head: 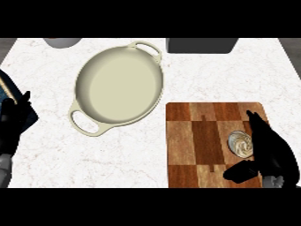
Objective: Pick the cupcake from the cutting board and place it in the pot
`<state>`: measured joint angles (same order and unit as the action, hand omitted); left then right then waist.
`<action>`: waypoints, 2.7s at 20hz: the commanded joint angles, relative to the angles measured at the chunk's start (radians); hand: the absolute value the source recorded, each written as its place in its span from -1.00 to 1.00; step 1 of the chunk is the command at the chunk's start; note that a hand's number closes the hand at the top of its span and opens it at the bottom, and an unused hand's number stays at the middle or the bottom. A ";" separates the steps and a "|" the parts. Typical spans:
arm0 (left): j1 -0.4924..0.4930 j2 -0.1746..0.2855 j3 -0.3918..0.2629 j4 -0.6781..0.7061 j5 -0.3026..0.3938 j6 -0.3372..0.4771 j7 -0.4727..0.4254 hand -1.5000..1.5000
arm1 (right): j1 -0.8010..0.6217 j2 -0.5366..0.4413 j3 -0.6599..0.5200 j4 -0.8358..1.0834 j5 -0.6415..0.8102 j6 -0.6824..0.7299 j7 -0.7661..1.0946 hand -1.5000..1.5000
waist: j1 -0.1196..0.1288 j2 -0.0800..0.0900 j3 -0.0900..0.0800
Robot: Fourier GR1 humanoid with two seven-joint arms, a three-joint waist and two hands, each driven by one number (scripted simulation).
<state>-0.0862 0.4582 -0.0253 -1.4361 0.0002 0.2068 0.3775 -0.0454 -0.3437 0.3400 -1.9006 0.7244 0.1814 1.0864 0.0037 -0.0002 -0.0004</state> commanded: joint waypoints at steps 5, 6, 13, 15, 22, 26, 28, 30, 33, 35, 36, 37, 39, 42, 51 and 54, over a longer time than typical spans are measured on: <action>0.000 -0.014 0.068 0.077 -0.016 -0.063 -0.075 0.00 | -0.027 0.068 -0.047 0.157 0.087 -0.016 -0.046 -1.00 | -0.004 0.001 0.000; 0.057 -0.047 0.043 -0.021 -0.042 -0.029 -0.036 0.00 | -0.032 0.088 -0.036 0.092 0.100 0.037 0.027 -1.00 | -0.002 -0.001 0.000; 0.012 -0.056 0.054 -0.073 -0.066 -0.053 0.065 0.00 | -0.038 0.106 -0.109 0.190 0.099 0.067 -0.024 -1.00 | -0.002 -0.001 0.001; 0.000 -0.069 0.051 -0.068 -0.089 -0.040 0.062 0.00 | 0.027 0.114 -0.098 0.183 0.116 0.034 -0.042 -1.00 | -0.004 -0.001 0.001; 0.000 -0.109 0.090 -0.015 -0.116 -0.064 -0.001 0.00 | -0.047 0.187 -0.129 0.351 0.156 -0.015 -0.111 -1.00 | -0.002 0.000 0.000; -0.052 -0.128 0.084 -0.031 -0.147 -0.059 0.076 0.00 | -0.054 0.175 -0.181 0.331 0.124 0.020 -0.136 -1.00 | -0.003 0.000 0.001; -0.087 -0.142 0.094 0.055 -0.170 -0.049 0.031 0.00 | -0.051 0.146 -0.227 0.350 0.103 0.018 -0.184 -1.00 | -0.007 0.001 0.000; -0.016 -0.103 0.149 -0.019 -0.133 -0.142 0.026 0.00 | -0.028 0.185 -0.196 0.348 0.144 0.013 -0.175 -1.00 | -0.003 0.000 0.000; -0.047 -0.117 0.172 0.031 -0.140 -0.137 -0.007 0.00 | -0.049 0.174 -0.230 0.362 0.129 0.043 -0.185 -1.00 | -0.004 0.000 0.000; 0.035 -0.175 0.117 -0.051 -0.182 -0.097 0.013 0.00 | -0.061 0.187 -0.237 0.420 0.141 0.001 -0.214 -1.00 | -0.002 0.000 0.001; 0.007 -0.163 0.126 -0.014 -0.173 -0.102 0.005 0.00 | 0.000 0.175 -0.230 0.524 0.161 -0.108 -0.334 -1.00 | -0.002 0.000 0.001; -0.008 -0.150 0.152 -0.053 -0.178 -0.121 0.054 0.00 | -0.045 0.214 -0.226 0.455 0.163 -0.047 -0.236 1.00 | -0.003 0.000 0.001; -0.055 -0.122 0.176 0.037 -0.156 -0.159 0.011 0.00 | -0.117 0.194 -0.256 0.513 0.132 -0.036 -0.300 1.00 | -0.002 0.001 0.000; 0.030 -0.184 0.128 -0.070 -0.198 -0.107 0.020 0.00 | -0.056 0.163 -0.205 0.453 0.228 -0.091 -0.321 1.00 | -0.002 0.000 0.000; 0.017 -0.157 0.187 -0.017 -0.181 -0.155 -0.018 0.00 | -0.045 0.137 -0.165 0.347 0.344 -0.089 -0.310 1.00 | -0.004 -0.001 0.000; -0.032 -0.143 0.186 -0.089 -0.169 -0.174 0.111 0.00 | 0.005 0.193 -0.078 0.263 0.435 -0.100 -0.224 1.00 | -0.004 -0.002 0.000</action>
<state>-0.1027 0.3031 0.1537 -1.4611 -0.1794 0.0543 0.4013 -0.0645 -0.1933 0.1934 -1.5530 1.0779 0.0773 0.7858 -0.0019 -0.0020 -0.0012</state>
